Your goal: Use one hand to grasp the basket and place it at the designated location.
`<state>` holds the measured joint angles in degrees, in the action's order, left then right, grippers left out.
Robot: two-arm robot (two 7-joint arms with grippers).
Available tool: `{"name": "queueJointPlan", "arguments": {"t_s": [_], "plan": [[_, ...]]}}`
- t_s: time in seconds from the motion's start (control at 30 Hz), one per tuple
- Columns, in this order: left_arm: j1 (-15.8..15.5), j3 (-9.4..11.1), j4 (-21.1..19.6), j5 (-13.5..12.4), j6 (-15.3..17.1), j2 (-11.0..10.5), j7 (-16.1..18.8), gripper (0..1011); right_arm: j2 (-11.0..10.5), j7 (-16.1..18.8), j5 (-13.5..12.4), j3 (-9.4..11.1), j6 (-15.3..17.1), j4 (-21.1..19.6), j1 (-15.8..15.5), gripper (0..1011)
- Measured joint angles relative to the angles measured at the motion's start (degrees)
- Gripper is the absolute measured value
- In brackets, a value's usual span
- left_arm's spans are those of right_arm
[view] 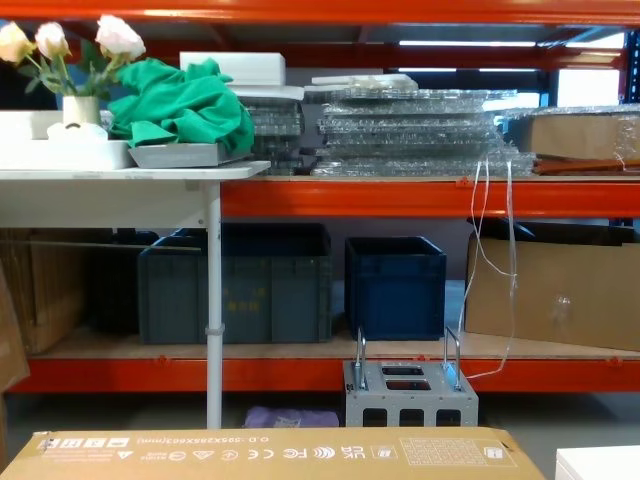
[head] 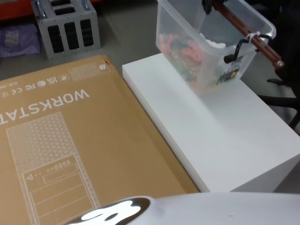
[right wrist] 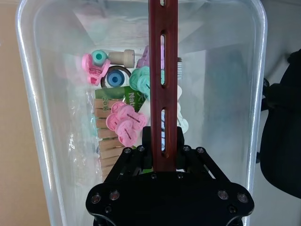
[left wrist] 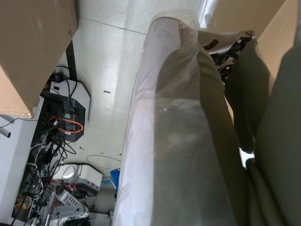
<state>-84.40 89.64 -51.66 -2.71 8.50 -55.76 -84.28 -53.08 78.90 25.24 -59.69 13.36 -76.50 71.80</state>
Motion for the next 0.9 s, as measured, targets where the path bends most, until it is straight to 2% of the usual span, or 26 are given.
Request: {"name": "queueJointPlan", "arguments": {"t_s": [0.33,0.9], "plan": [[0.00,0.00,0.00,0.00,0.00,0.00,0.00,0,1.55,-0.06,0.52,-0.04,0.08,2.44,-2.67,238],[0.00,0.00,0.00,0.00,0.00,0.00,0.00,0,2.31,-2.01,1.92,1.31,1.61,3.82,-5.95,238]]}}
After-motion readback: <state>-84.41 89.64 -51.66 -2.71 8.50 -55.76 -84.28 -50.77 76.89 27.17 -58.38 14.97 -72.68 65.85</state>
